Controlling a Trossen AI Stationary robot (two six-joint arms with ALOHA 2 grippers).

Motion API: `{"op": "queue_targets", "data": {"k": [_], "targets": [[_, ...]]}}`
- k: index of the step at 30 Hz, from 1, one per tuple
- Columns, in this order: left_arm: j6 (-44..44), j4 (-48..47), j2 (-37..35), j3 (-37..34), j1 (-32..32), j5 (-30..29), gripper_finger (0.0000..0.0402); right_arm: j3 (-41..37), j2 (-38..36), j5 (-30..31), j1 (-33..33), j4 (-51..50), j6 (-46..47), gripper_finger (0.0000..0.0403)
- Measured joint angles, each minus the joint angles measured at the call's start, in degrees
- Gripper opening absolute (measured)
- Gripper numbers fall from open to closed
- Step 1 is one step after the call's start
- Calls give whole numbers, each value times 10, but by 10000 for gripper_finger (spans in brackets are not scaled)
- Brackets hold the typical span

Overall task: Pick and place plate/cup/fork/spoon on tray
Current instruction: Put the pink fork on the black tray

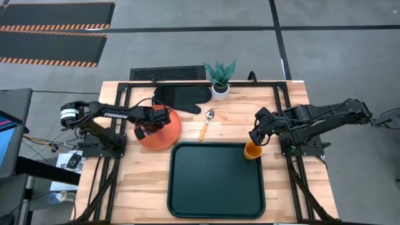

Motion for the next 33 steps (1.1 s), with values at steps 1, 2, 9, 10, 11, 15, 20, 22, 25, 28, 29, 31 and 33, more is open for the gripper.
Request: {"op": "queue_targets", "data": {"k": [1,2,9,10,11,15,20,22,25,28,29,31,33], "targets": [[5,-1,0,0,1,0,54,0,0,0,0,0,0,244],[12,-1,0,0,1,-2,42,0,0,0,0,0,0,244],[61,-3,-8,0,1,-2,31,0,0,1,0,0,0,244],[64,-2,-13,0,1,-2,31,0,0,5,0,0,0,244],[67,-3,-19,-1,1,-2,31,0,0,10,0,0,0,244],[74,-12,-56,-4,2,-14,31,0,0,26,0,0,-1,244],[80,-12,-114,-3,-3,-16,31,0,0,40,0,0,-2,244],[79,-9,-140,-3,-13,-15,31,0,0,41,0,0,-2,244],[80,-6,-159,15,-40,-14,31,0,0,42,0,1,-6,244],[85,-3,-162,51,-74,-19,31,0,0,42,0,1,-14,244],[85,-2,-162,64,-86,-21,31,0,0,42,0,1,-15,244],[85,-2,-155,94,-110,-33,31,0,0,42,0,1,-16,244],[83,-16,-142,127,-136,-39,31,0,0,42,0,1,-17,244]]}}
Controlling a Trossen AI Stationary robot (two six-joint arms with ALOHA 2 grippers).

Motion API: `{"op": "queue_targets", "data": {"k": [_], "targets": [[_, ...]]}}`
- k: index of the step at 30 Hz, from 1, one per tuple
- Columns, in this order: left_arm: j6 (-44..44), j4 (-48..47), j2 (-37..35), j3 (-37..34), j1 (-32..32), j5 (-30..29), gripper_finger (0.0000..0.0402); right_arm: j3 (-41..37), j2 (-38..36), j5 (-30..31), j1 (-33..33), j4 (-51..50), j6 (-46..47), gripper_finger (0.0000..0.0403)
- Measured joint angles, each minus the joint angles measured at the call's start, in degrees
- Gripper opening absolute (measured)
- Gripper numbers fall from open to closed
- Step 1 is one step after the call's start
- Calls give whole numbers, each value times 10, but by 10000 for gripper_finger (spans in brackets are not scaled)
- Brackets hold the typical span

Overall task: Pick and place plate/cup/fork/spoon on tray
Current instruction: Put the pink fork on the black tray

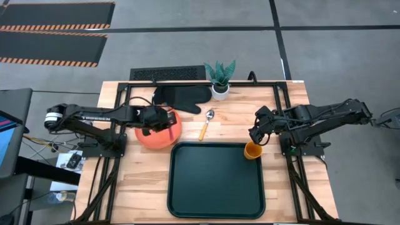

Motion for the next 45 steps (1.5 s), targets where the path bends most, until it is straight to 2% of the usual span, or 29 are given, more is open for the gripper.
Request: {"op": "queue_targets", "data": {"k": [6,11,17,24,31,37,45], "targets": [[-20,-53,93,114,-86,-19,31,0,0,0,0,3,-14,244],[-70,-55,197,191,-148,-35,31,0,0,-1,-12,6,-26,244],[-101,-44,316,269,-200,-24,33,0,0,-3,-26,6,-30,244],[-119,-51,410,352,-252,-17,39,0,0,-5,-41,5,-55,244],[-205,-45,466,386,-296,-37,43,0,0,-33,-50,3,-73,244],[-224,-50,511,398,-303,-3,44,0,0,-34,-46,4,-90,244],[-247,-52,514,398,-300,24,40,0,0,-34,-44,4,-112,244]]}}
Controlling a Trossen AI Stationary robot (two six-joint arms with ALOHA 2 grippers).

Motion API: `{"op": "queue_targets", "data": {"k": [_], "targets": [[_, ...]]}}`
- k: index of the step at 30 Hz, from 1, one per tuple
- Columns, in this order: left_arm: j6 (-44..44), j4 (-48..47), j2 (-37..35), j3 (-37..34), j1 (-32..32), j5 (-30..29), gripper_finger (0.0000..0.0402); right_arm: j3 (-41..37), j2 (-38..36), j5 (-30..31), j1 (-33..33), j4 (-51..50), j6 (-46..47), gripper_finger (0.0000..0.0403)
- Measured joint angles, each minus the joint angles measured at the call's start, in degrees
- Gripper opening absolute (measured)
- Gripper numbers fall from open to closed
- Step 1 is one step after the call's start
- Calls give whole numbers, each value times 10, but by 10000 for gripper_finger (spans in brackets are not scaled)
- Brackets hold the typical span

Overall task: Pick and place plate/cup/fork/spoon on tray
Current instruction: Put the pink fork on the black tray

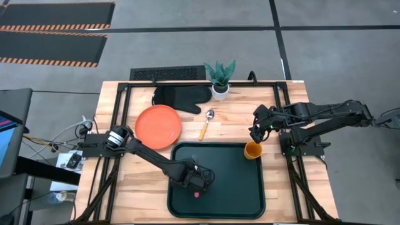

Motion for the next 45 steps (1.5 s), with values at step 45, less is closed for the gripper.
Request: {"op": "queue_targets", "data": {"k": [45], "targets": [[-8,-7,18,0,-30,47,50,0,0,2,-1,10,-19,244]]}}
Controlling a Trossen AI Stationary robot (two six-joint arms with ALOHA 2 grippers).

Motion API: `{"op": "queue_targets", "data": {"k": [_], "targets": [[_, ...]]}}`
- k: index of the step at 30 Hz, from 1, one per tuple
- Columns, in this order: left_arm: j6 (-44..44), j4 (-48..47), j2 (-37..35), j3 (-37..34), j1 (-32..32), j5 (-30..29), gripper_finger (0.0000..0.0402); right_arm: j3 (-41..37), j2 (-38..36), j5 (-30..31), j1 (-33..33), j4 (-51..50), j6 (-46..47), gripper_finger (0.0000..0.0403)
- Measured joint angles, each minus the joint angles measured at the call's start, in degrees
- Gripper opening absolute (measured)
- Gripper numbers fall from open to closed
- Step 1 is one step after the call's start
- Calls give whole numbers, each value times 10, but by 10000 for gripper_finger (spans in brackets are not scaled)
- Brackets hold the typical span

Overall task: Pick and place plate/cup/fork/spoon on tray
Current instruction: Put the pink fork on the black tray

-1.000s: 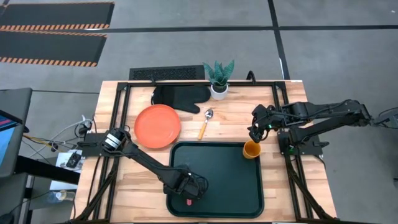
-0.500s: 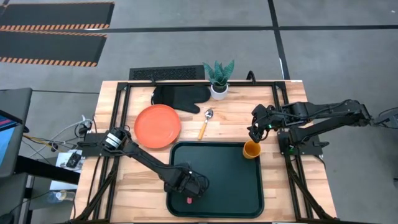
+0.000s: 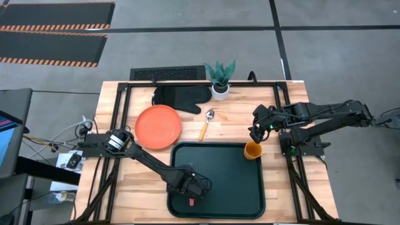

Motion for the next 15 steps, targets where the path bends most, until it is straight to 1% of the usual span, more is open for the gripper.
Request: {"op": "queue_targets", "data": {"k": [8,11,15], "targets": [[0,1,0,0,0,7,53,0,0,0,0,2,-2,244],[0,15,0,0,0,7,63,0,0,0,0,2,-2,244],[0,13,0,0,1,7,86,0,0,0,0,1,-2,244]]}}
